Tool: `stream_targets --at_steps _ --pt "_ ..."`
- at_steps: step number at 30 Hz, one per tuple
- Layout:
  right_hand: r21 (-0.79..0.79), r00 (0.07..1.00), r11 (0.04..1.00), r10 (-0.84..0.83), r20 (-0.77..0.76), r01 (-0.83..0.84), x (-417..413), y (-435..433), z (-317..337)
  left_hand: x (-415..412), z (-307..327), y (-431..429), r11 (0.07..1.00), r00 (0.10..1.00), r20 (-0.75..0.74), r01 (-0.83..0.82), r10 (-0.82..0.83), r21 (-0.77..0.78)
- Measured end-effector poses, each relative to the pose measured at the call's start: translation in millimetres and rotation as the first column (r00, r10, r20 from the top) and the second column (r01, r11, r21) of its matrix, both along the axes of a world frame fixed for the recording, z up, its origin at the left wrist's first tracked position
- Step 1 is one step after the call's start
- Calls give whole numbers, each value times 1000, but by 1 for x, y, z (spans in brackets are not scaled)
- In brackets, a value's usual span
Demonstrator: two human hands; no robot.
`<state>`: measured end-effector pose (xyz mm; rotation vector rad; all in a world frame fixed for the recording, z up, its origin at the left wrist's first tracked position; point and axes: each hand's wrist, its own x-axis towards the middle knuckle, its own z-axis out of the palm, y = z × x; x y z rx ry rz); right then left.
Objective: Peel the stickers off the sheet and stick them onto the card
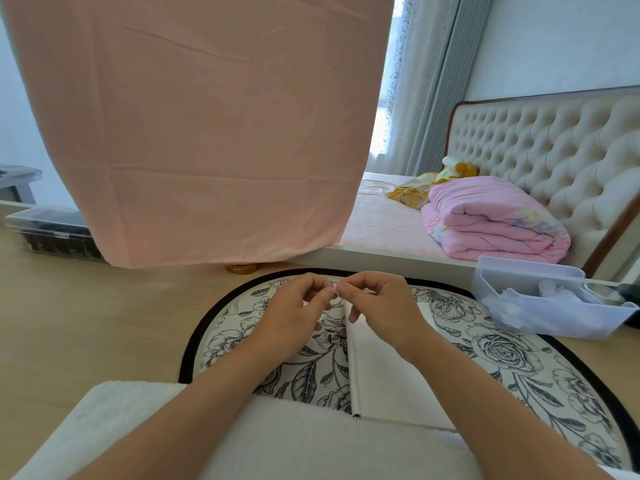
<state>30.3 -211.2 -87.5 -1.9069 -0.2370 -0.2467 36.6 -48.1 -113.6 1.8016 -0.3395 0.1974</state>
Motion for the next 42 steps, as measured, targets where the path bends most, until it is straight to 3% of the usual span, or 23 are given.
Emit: stream_targets --at_steps 7,18,24,28,35,38,42 --pt "-61 996 996 -67 52 70 -10 -31 9 -4 14 -31 997 996 -90 4 -11 -78" --pt "-156 954 942 -287 87 297 -11 -135 18 10 31 -116 959 996 -9 84 -85 269" --pt "-326 821 754 -518 240 571 -5 -212 24 22 30 -157 945 988 -60 153 -141 290" --pt "-433 761 631 -587 277 644 4 -243 21 27 26 -173 930 986 -76 163 -146 329" --pt "-552 790 578 -535 299 601 5 -243 25 29 25 -182 938 980 -141 177 -140 297" --pt "-525 844 661 -414 340 536 -2 -220 29 26 27 -177 952 974 -174 184 -143 246" --pt "-560 951 775 -173 258 293 -11 -175 27 21 32 -162 980 951 -269 182 -155 80"
